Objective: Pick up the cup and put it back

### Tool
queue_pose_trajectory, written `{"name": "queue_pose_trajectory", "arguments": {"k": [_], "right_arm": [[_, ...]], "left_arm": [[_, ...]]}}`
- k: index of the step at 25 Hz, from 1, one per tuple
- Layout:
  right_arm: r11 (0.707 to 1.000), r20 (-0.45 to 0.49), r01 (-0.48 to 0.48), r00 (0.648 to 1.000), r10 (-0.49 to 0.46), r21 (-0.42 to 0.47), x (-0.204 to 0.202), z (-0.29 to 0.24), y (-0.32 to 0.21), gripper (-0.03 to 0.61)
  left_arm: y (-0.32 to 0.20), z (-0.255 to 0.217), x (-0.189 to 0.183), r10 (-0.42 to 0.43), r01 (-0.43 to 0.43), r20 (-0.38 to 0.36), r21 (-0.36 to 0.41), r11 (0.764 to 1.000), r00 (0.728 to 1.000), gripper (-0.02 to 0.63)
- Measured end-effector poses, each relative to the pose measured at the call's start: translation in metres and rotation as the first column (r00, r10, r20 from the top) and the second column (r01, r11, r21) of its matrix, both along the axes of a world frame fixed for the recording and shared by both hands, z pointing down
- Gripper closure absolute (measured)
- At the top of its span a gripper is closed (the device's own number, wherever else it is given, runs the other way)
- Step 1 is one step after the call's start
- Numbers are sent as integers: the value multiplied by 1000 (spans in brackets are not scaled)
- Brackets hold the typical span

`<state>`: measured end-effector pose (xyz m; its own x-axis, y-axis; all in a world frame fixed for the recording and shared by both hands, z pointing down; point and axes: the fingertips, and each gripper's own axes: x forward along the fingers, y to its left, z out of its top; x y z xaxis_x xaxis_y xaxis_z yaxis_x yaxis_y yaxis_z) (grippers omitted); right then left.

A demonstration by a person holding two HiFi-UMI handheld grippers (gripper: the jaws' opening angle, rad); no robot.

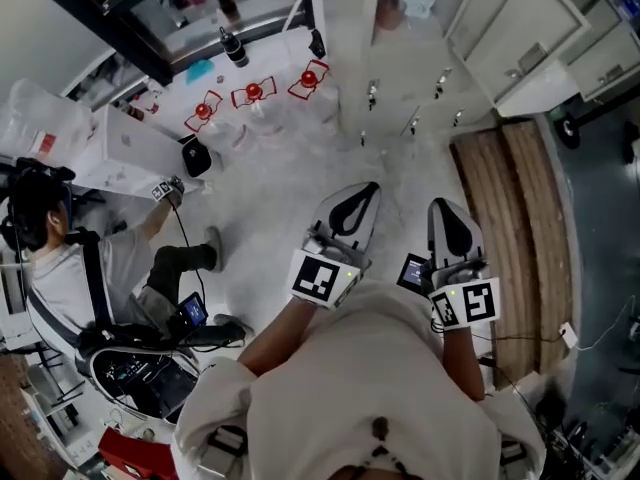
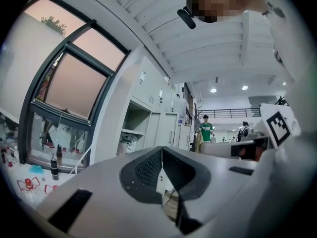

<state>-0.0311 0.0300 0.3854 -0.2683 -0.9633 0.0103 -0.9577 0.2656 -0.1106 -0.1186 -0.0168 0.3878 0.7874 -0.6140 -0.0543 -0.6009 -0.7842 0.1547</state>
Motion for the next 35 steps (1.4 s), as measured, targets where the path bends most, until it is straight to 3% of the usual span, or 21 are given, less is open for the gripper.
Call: {"name": "queue_pose_trajectory", "arguments": {"k": [14,24,35], "right_arm": [[998,25,58,998,-58,-21,50,8,144,554],[993,43,116,992,-116,4,57,13,214,554],[989,38,145,989,-146,25,43,11,258,554]], "left_arm": [[148,-3,59,-18,18,7,-15,1000,1000,604],[226,2,57,-88,89,42,-10,996,995,604],[274,-5,35,-134,133,50,27,991,990,604]]}}
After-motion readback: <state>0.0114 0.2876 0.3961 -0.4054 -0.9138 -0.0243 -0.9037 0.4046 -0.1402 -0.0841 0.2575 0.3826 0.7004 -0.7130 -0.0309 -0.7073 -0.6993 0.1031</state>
